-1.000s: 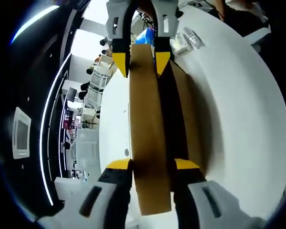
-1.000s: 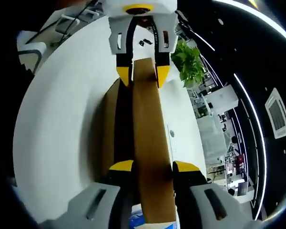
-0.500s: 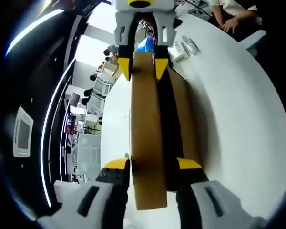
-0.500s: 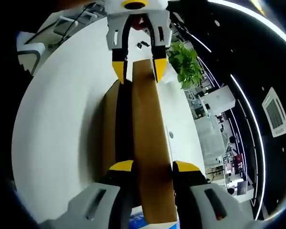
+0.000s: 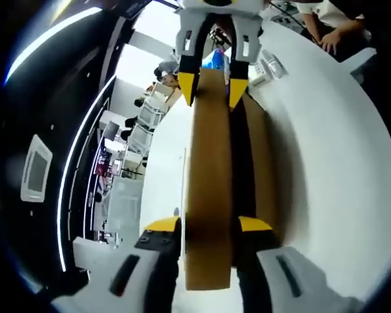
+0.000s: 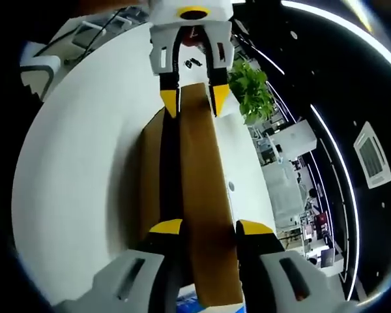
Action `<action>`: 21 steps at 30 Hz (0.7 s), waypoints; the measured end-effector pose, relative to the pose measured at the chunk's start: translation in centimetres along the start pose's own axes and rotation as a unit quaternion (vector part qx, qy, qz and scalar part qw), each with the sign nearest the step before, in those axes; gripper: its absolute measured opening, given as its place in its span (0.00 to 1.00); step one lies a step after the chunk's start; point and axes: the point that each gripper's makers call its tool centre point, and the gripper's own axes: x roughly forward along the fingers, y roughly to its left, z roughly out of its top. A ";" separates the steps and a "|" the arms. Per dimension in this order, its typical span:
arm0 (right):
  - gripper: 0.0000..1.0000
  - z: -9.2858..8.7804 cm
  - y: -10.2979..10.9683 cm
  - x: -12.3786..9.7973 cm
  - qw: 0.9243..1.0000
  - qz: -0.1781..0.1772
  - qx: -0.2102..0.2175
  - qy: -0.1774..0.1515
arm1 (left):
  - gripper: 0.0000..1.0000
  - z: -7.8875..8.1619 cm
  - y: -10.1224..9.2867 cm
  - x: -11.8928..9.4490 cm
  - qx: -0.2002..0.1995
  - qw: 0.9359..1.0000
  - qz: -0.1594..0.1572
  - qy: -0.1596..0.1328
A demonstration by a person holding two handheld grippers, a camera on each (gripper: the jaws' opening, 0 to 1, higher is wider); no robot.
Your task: Operate the shoe box by opening the lid, removing the specified soft item, and placing it in the target area until the item is outside and the box remains undamaged.
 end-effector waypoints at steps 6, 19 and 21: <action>0.31 0.0 0.3 -0.1 1.000 -0.010 -0.002 -0.006 | 0.30 -0.1 -0.2 0.1 -0.006 1.000 0.017 -0.004; 0.30 0.0 1.2 0.0 0.999 -0.037 -0.015 -0.005 | 0.30 -0.3 -0.9 0.4 0.005 0.999 0.034 0.000; 0.30 -0.1 1.4 0.0 0.999 -0.043 -0.019 -0.004 | 0.30 -0.4 -1.0 0.4 0.004 0.999 0.037 -0.001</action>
